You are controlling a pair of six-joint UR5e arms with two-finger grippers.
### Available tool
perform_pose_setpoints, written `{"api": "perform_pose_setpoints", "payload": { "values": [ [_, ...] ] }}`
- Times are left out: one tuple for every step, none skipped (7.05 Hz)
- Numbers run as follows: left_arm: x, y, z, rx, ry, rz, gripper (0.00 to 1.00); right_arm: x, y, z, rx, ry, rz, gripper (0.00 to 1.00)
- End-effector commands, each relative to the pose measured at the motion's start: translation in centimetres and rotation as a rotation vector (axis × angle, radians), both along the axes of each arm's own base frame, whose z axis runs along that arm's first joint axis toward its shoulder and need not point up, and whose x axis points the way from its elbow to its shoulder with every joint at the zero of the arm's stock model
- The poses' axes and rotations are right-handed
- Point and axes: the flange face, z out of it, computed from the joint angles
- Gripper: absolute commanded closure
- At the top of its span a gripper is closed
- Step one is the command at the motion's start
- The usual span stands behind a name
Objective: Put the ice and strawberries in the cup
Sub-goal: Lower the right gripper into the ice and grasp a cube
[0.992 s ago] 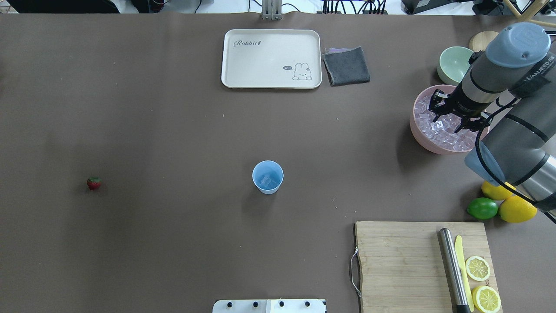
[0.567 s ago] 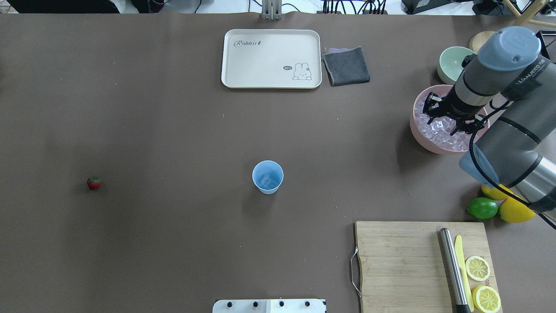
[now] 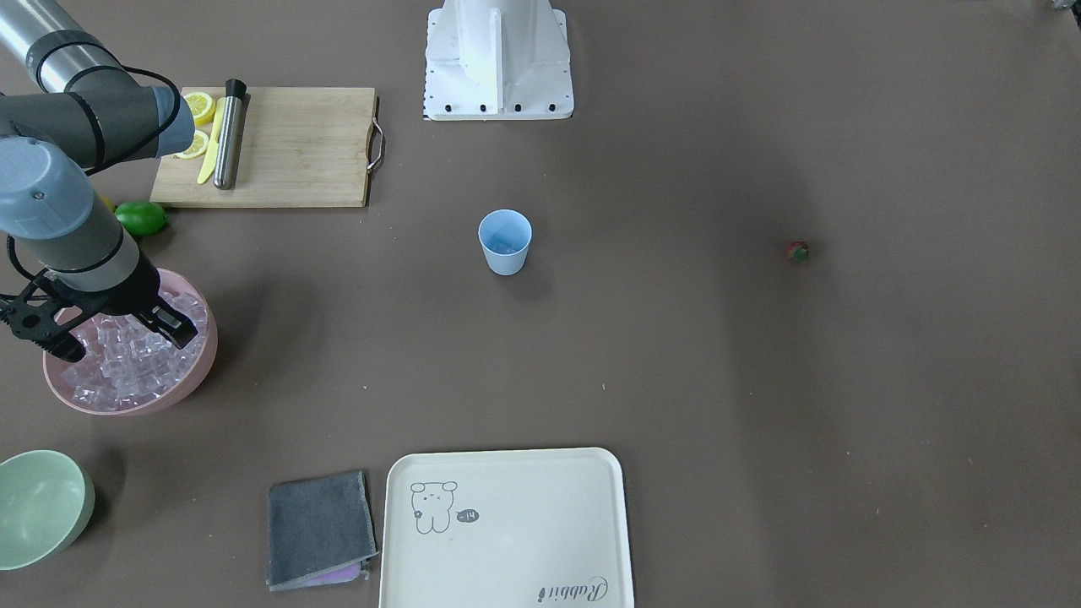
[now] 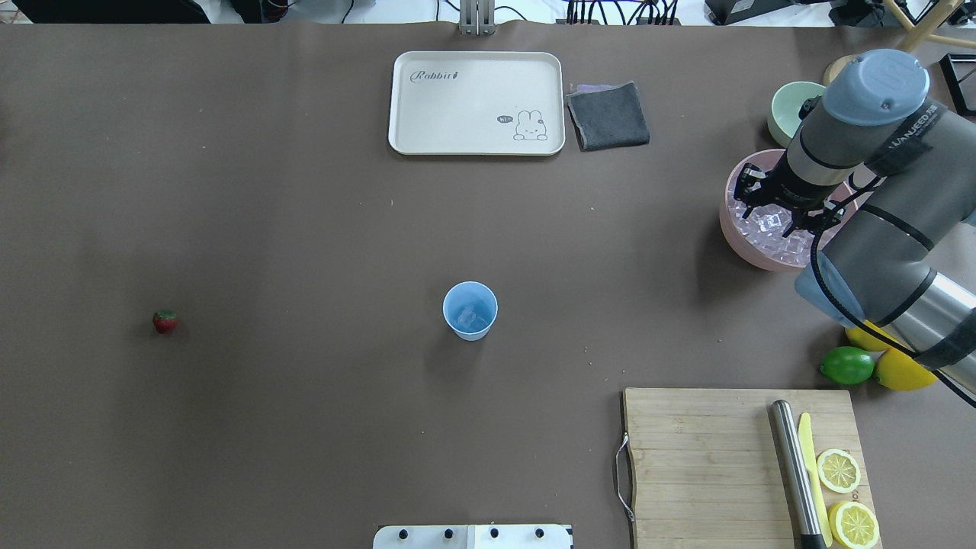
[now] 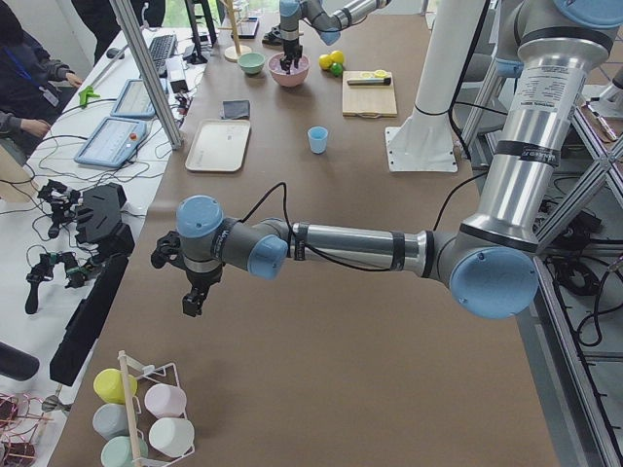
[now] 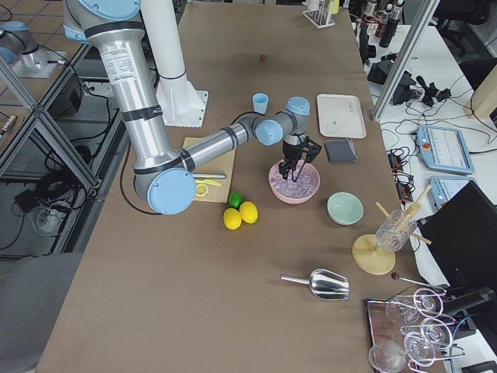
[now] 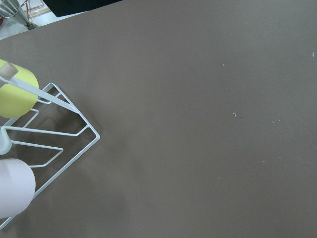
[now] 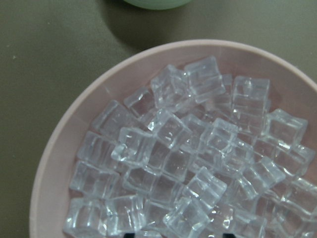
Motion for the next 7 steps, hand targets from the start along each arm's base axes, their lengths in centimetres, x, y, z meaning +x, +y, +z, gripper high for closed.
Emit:
{"api": "perform_pose_setpoints", "payload": {
  "values": [
    [0.0, 0.0, -0.2, 0.003, 0.0, 0.0, 0.02, 2.1, -1.0, 0.0, 0.014, -0.003, 0.012, 0.34],
    [0.0, 0.0, -0.2, 0.004, 0.0, 0.0, 0.02, 1.9, -1.1, 0.0, 0.012, -0.001, 0.013, 0.34],
    [0.0, 0.0, -0.3, 0.006, 0.0, 0.0, 0.02, 1.8, -1.0, 0.2, 0.01, 0.002, 0.011, 0.34],
    [0.0, 0.0, -0.2, 0.004, 0.0, 0.0, 0.02, 1.1, -0.9, 0.8, 0.001, 0.011, 0.003, 0.34],
    [0.0, 0.0, -0.3, 0.006, 0.0, 0.0, 0.02, 0.7, -0.7, 0.8, 0.001, 0.013, -0.003, 0.34],
    [0.0, 0.0, -0.3, 0.006, 0.0, 0.0, 0.02, 0.3, -0.6, 0.8, 0.0, 0.013, -0.008, 0.34],
    [0.0, 0.0, -0.2, 0.004, 0.0, 0.0, 0.02, 0.0, -0.4, 0.8, 0.0, 0.013, -0.012, 0.34]
  ]
}}
